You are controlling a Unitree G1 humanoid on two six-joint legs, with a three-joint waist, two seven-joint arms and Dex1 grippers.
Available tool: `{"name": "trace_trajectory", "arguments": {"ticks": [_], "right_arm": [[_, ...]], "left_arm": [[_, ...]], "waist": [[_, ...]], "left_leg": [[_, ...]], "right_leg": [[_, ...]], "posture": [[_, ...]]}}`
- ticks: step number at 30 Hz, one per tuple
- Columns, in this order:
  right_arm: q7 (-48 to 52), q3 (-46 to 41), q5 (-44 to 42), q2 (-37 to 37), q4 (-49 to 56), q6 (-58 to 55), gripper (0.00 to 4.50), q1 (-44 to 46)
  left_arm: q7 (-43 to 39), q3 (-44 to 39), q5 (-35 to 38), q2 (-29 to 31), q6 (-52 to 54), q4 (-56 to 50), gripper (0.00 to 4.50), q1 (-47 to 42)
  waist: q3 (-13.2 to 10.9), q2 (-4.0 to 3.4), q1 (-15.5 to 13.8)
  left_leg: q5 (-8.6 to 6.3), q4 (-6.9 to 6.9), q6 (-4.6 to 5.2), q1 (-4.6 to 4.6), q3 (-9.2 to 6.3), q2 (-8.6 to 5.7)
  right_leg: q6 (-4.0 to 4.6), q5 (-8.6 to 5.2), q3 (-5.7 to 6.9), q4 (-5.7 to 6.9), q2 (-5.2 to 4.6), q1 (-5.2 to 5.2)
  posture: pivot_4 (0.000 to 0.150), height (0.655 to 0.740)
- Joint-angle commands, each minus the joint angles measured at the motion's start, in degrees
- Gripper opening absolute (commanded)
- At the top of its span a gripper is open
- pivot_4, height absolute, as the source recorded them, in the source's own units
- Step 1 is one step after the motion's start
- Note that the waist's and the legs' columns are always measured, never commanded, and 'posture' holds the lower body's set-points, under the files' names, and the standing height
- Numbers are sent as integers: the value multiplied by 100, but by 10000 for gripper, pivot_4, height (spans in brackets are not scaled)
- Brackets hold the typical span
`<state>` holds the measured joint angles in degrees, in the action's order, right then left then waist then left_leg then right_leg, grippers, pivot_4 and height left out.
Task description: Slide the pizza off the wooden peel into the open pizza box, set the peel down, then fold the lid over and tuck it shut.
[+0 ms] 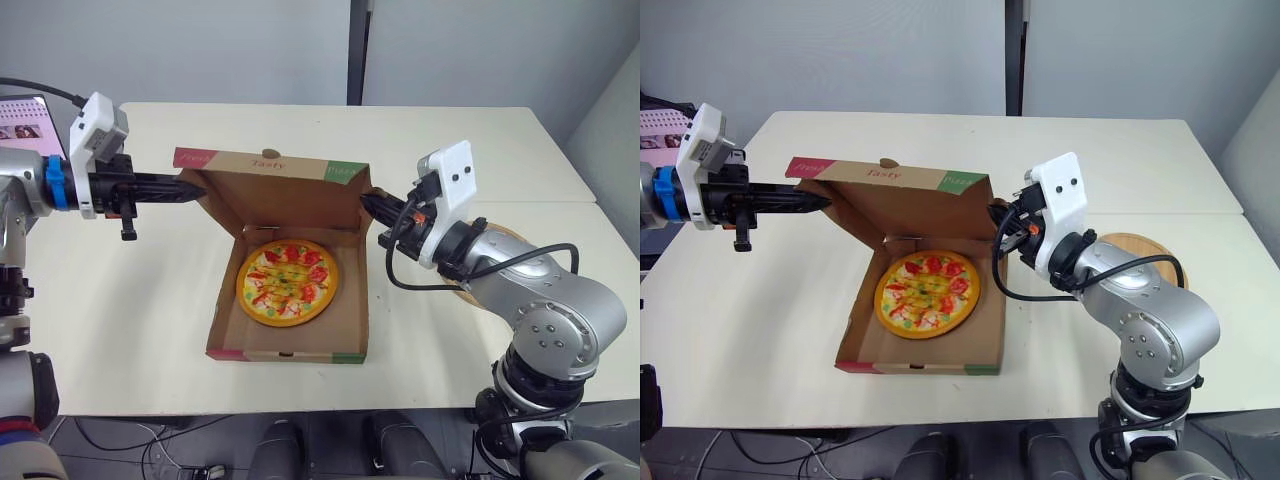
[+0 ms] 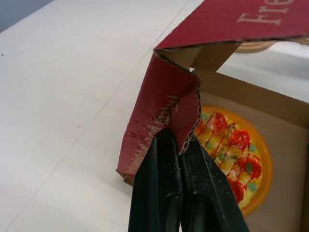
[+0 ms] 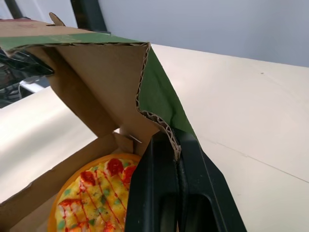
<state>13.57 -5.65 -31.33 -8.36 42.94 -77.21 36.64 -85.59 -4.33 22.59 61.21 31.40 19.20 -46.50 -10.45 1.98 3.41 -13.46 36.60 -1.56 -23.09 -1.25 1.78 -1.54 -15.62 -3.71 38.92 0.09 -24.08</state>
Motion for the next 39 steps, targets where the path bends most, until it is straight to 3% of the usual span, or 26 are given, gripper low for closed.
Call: {"name": "trace_trajectory", "arguments": {"ticks": [1, 8, 16, 39], "right_arm": [[69, 19, -287, -8, 304, -46, 205, -91], [-157, -60, -485, 345, 513, -301, 205, -349], [-387, -497, -774, 1196, 493, -730, 205, -298], [-460, -155, -1017, 1415, 559, -1051, 205, -1540]], "left_arm": [[93, -327, 369, 68, 387, -643, 0, 306], [573, -948, 807, 116, 987, -1592, 0, 1199], [852, -1169, 893, 108, 1024, -1717, 0, 1385], [1205, -1834, 1324, 252, 1383, -2456, 0, 2627]], "waist": [[0, 0, 3], [0, 1, -1], [0, 1, 10], [4, 5, 86]], "left_leg": [[0, 0, 0, 0, 0, 1], [0, -1, 0, 2, -2, 4], [0, -3, 0, 8, -3, 9], [0, -14, -1, 20, 2, 74]], "right_leg": [[1, -1, 0, 0, 0, 0], [-8, -7, 0, 1, -1, 1], [-7, -9, -5, 1, 1, 0], [-1, -15, -15, -4, 7, 0]], "posture": [[1500, 7400], [1500, 7400], [1500, 7400], [1500, 7400]]}}
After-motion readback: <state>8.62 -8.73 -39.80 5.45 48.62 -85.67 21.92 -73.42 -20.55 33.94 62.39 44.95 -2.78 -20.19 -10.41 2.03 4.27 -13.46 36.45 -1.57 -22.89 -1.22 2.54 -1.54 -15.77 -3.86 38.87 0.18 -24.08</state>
